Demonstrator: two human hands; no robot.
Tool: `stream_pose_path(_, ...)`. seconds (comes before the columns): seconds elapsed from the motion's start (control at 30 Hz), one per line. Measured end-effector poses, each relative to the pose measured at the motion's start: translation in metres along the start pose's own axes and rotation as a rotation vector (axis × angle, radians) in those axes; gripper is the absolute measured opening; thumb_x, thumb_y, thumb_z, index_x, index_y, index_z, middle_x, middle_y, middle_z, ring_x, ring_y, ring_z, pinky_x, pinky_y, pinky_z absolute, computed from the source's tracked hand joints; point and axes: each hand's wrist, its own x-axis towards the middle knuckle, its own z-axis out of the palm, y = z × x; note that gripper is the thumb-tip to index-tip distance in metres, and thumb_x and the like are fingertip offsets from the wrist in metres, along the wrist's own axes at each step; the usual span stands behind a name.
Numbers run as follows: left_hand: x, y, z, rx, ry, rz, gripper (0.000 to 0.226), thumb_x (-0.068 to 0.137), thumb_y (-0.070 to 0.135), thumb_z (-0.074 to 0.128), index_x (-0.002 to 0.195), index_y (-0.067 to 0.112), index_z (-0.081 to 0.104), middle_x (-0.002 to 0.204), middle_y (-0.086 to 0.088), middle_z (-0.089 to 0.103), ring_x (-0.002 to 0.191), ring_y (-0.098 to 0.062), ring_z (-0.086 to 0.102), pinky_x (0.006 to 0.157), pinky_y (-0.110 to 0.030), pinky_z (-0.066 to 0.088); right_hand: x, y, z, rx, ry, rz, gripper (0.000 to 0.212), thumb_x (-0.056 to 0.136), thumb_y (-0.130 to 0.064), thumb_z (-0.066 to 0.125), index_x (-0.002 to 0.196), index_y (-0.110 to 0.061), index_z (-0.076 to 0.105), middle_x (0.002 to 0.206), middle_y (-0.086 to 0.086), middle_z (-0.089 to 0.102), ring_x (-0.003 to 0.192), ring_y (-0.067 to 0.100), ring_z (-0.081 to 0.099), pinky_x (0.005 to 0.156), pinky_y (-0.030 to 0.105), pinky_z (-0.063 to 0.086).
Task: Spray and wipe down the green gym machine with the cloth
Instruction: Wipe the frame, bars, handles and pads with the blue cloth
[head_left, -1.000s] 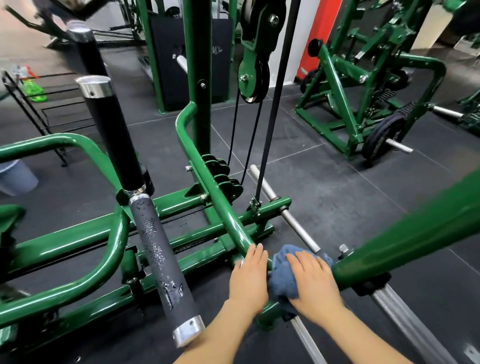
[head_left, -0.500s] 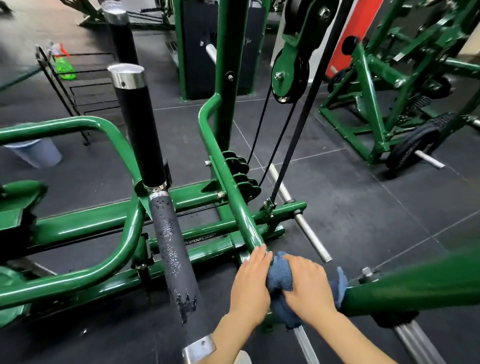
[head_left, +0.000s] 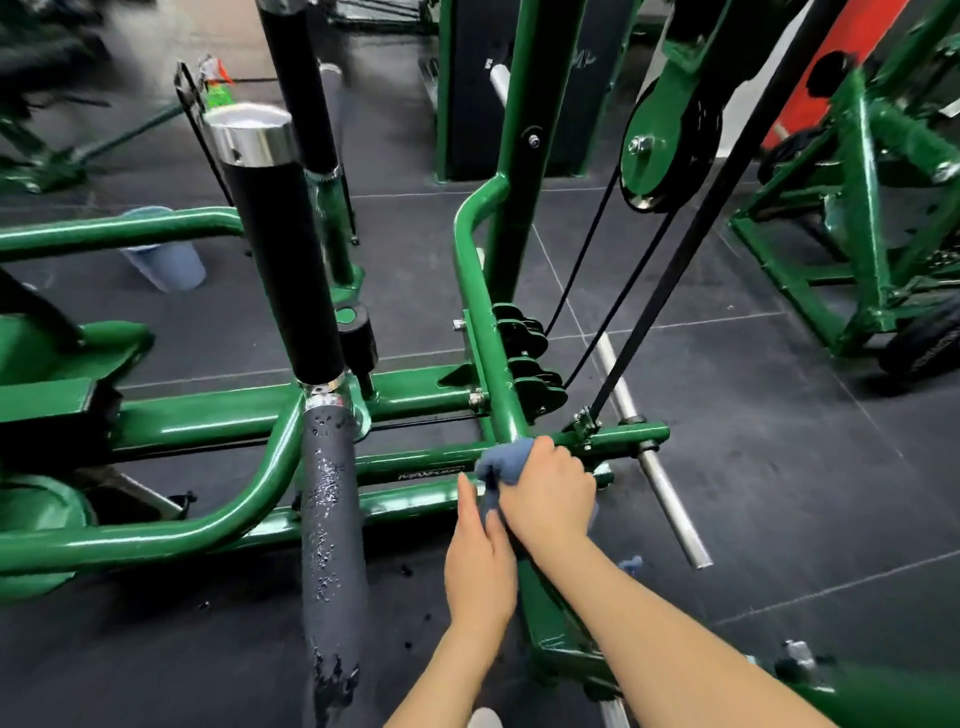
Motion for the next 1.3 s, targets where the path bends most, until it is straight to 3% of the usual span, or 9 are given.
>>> stream_pose_path(0.23, -0.005, 0.004, 0.015, -0.046, 0.096, -0.02, 0.068, 0.101, 0.03, 0.042, 0.155, 0.026, 0.002, 0.159, 0.01, 0.022, 0.136, -0.015, 0.039, 0.09, -0.027, 0.042, 0.057, -0.022, -0.007, 0.057, -0.039, -0.042, 0.044, 0.085, -0.039, 0.057, 0.117, -0.01, 0.045, 0.12, 0.013, 0.058, 0.112, 0.032, 0.055, 0.089, 0.039, 0.042)
stream_pose_path(0.37, -0.015, -0.005, 0.031, -0.029, 0.025, -0.081, 0.078, 0.097, 0.038, 0.048, 0.155, 0.024, -0.002, 0.161, 0.008, 0.013, 0.138, -0.018, 0.037, 0.105, -0.036, 0.04, 0.048, -0.006, -0.012, 0.109, -0.129, -0.059, 0.057, 0.081, -0.051, 0.064, 0.115, -0.01, 0.043, 0.119, 0.012, 0.059, 0.11, 0.033, 0.057, 0.084, 0.038, 0.044)
stream_pose_path(0.43, -0.022, -0.004, 0.039, -0.034, -0.072, -0.147, 0.086, 0.093, 0.042, 0.052, 0.154, 0.024, -0.005, 0.159, 0.007, 0.021, 0.135, -0.021, 0.041, 0.102, -0.036, 0.043, 0.036, 0.006, -0.012, 0.106, -0.183, -0.053, 0.057, 0.079, -0.051, 0.065, 0.111, -0.01, 0.042, 0.115, 0.012, 0.061, 0.106, 0.032, 0.059, 0.078, 0.037, 0.044)
stream_pose_path(0.53, -0.026, 0.0, 0.049, -0.021, -0.215, -0.265, 0.086, 0.088, 0.044, 0.057, 0.15, 0.023, 0.002, 0.138, -0.002, 0.053, 0.114, -0.028, 0.058, 0.087, -0.039, 0.05, 0.019, 0.016, -0.011, 0.035, -0.188, -0.064, 0.054, 0.081, -0.051, 0.064, 0.11, -0.01, 0.042, 0.111, 0.01, 0.061, 0.102, 0.032, 0.061, 0.071, 0.035, 0.041)
stream_pose_path(0.63, -0.02, 0.001, 0.048, 0.02, -0.293, -0.293, 0.081, 0.091, 0.043, 0.054, 0.149, 0.018, 0.003, 0.125, -0.01, 0.06, 0.108, -0.032, 0.061, 0.084, -0.043, 0.05, 0.019, 0.01, -0.01, 0.008, -0.162, -0.045, 0.054, 0.081, -0.051, 0.063, 0.109, -0.01, 0.043, 0.112, 0.01, 0.062, 0.103, 0.031, 0.061, 0.072, 0.034, 0.041)
stream_pose_path(0.8, -0.009, 0.0, 0.045, 0.0, -0.301, -0.234, 0.095, 0.083, 0.045, 0.057, 0.151, 0.023, -0.005, 0.136, -0.003, 0.053, 0.114, -0.028, 0.058, 0.092, -0.044, 0.05, 0.059, -0.013, -0.014, 0.08, -0.218, 0.007, 0.069, 0.076, -0.054, 0.07, 0.119, -0.005, 0.044, 0.115, 0.011, 0.064, 0.109, 0.031, 0.061, 0.075, 0.032, 0.042)
stream_pose_path(0.93, 0.006, 0.003, 0.039, 0.007, -0.192, -0.179, 0.108, 0.082, 0.051, 0.063, 0.153, 0.024, -0.013, 0.148, 0.005, 0.043, 0.123, -0.023, 0.052, 0.094, -0.039, 0.049, 0.085, -0.024, -0.009, 0.145, -0.122, 0.017, 0.071, 0.075, -0.056, 0.07, 0.118, -0.005, 0.047, 0.111, 0.011, 0.065, 0.105, 0.031, 0.062, 0.076, 0.033, 0.045)
stream_pose_path(1.13, 0.017, 0.014, 0.041, 0.06, -0.123, -0.17, 0.103, 0.083, 0.047, 0.065, 0.153, 0.021, -0.006, 0.156, 0.001, 0.029, 0.121, -0.027, 0.053, 0.088, -0.041, 0.051, 0.082, -0.013, -0.006, 0.228, -0.141, 0.007, 0.071, 0.073, -0.061, 0.066, 0.118, -0.008, 0.05, 0.11, 0.008, 0.065, 0.101, 0.03, 0.064, 0.073, 0.034, 0.046)
stream_pose_path(1.3, 0.01, 0.016, 0.046, 0.052, -0.111, -0.196, 0.089, 0.077, 0.04, 0.067, 0.146, 0.02, 0.014, 0.141, -0.002, 0.045, 0.112, -0.026, 0.057, 0.08, -0.041, 0.053, 0.041, 0.008, -0.004, 0.139, -0.177, -0.017, 0.063, 0.075, -0.055, 0.064, 0.111, -0.008, 0.043, 0.108, 0.01, 0.063, 0.1, 0.032, 0.063, 0.078, 0.037, 0.049)
